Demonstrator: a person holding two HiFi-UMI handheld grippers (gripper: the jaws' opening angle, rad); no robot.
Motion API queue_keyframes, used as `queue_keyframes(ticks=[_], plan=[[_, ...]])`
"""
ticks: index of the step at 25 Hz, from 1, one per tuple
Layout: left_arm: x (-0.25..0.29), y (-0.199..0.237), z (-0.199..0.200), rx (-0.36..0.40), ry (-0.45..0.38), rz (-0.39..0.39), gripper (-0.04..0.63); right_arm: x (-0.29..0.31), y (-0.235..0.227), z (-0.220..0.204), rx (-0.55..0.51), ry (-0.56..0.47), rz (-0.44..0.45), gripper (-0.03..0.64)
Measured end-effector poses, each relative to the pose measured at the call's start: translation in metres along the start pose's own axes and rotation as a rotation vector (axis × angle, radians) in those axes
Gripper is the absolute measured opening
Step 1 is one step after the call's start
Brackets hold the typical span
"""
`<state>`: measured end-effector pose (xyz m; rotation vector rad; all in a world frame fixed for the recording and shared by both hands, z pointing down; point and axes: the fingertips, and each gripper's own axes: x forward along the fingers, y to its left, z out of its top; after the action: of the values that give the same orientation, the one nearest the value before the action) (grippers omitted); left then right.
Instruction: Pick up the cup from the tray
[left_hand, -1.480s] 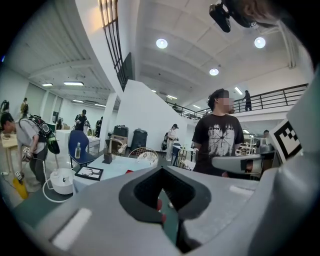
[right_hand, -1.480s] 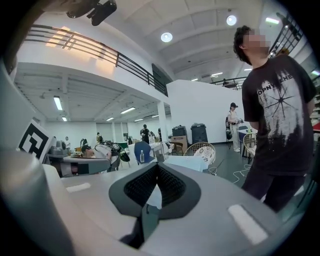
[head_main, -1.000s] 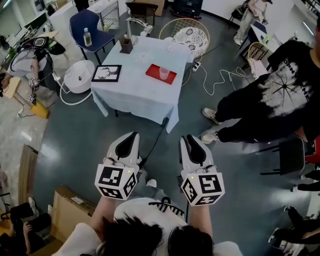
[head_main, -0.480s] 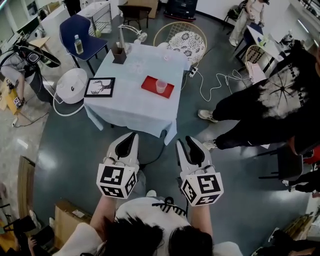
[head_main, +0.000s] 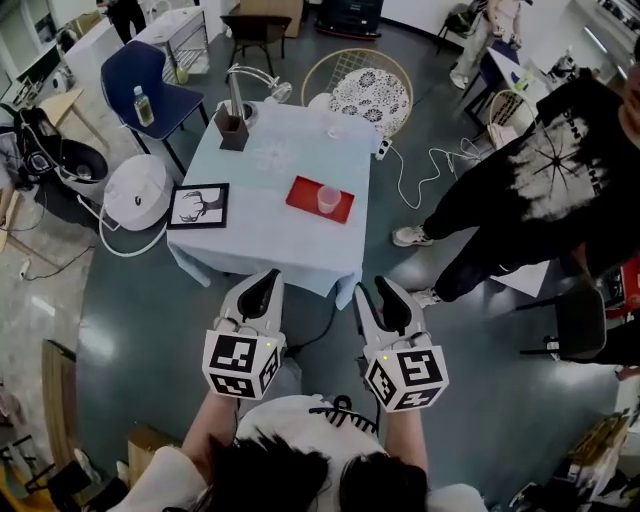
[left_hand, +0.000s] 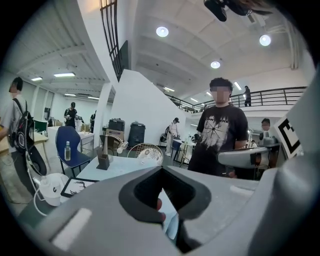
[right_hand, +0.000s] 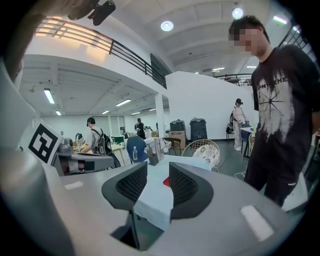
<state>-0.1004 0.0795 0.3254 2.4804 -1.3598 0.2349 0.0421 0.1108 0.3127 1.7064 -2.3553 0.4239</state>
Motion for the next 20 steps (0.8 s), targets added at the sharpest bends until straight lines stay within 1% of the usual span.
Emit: queue_keyframes(ticks=[7,9,13,20], plan=[[0.035,0.037,0.013,0.004,0.015,-0.042,0.0,0.046,0.007,0.011,-0.016,-0.011,-0.018,0.19],[0.042,0.046,0.019,-0.004,0.01,-0.048,0.0,0.055,0.01,0.014,-0.021,-0.009,-0.019,0.211],[0.052,0.057,0.028,0.0,0.014,-0.061,0.0,0.069,0.008,0.017,-0.032,-0.015,-0.03,0.283],[0.078,0.075,0.024,0.013,0.041,-0.046,0.0,0.102,0.001,0.018,-0.065,-0.023,-0.007,0.322]])
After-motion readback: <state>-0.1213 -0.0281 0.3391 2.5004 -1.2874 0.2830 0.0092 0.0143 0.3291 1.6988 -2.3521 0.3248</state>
